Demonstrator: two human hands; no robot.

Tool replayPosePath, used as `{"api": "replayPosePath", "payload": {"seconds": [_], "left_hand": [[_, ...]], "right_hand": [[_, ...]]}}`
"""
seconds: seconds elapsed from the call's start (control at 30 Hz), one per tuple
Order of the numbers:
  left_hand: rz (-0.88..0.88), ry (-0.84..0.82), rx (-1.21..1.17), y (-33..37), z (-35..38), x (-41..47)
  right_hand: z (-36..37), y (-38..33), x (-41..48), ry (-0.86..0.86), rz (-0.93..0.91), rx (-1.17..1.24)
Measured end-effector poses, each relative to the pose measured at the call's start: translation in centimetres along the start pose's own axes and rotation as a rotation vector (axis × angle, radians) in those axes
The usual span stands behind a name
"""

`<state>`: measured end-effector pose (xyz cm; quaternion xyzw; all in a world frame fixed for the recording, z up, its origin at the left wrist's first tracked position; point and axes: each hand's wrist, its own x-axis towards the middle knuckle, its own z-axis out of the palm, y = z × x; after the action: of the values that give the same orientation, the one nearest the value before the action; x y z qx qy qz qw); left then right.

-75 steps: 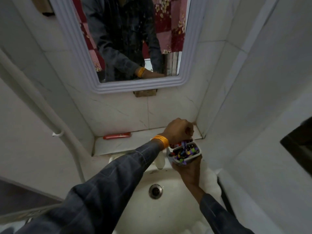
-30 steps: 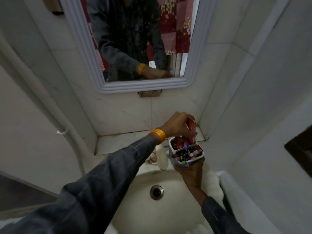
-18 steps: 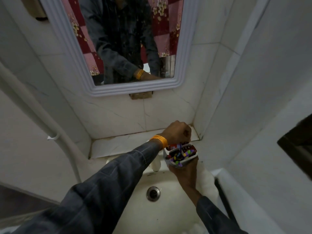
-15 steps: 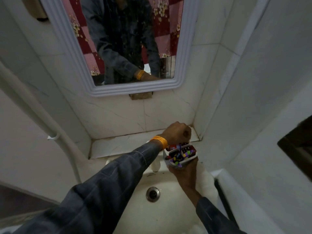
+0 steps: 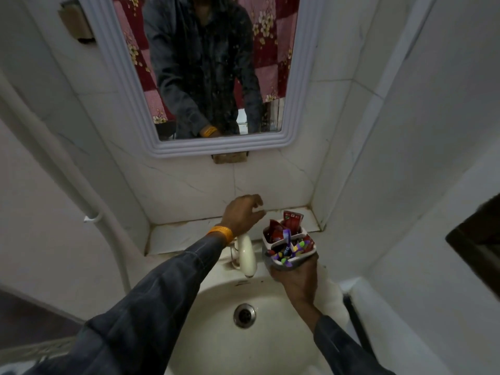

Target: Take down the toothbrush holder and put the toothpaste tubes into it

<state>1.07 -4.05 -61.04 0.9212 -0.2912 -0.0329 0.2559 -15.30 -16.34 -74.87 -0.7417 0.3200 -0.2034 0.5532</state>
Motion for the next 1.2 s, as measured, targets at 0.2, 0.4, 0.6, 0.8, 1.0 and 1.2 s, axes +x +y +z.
{"api": "replayPosePath", "payload": {"seconds": [0.2,0.4,0.6,0.8,1.0,1.2], "left_hand": [[0.0,0.157,0.129,-1.1,-1.2,0.6],[0.044,0.233,0.238,-0.5,-1.5,1.7],[0.124,0.242,0.338,-1.3,0.2,2.0],[0.114,0.215,0.335,-2.1,1.1,2.9],[0.058,0.202,0.306,-2.3,0.5,2.5],[0.012,0.272,0.315,-2.0,-1.5,0.8]], "right_hand": [[-1.0,-3.4,3.2,0.104,0.039,-0.08],[-1.3,-7.3,8.8,0.185,0.031,-0.096],[-0.1,-6.3,11.3,0.172,-0.004,-0.123],[1.6,-4.3,12.1,0.194,-0.017,-0.039],[1.2,-4.6,12.2,0.109,-0.006,-0.008],[0.1,-5.5,8.5,0.234,-0.101,-0.204]]}}
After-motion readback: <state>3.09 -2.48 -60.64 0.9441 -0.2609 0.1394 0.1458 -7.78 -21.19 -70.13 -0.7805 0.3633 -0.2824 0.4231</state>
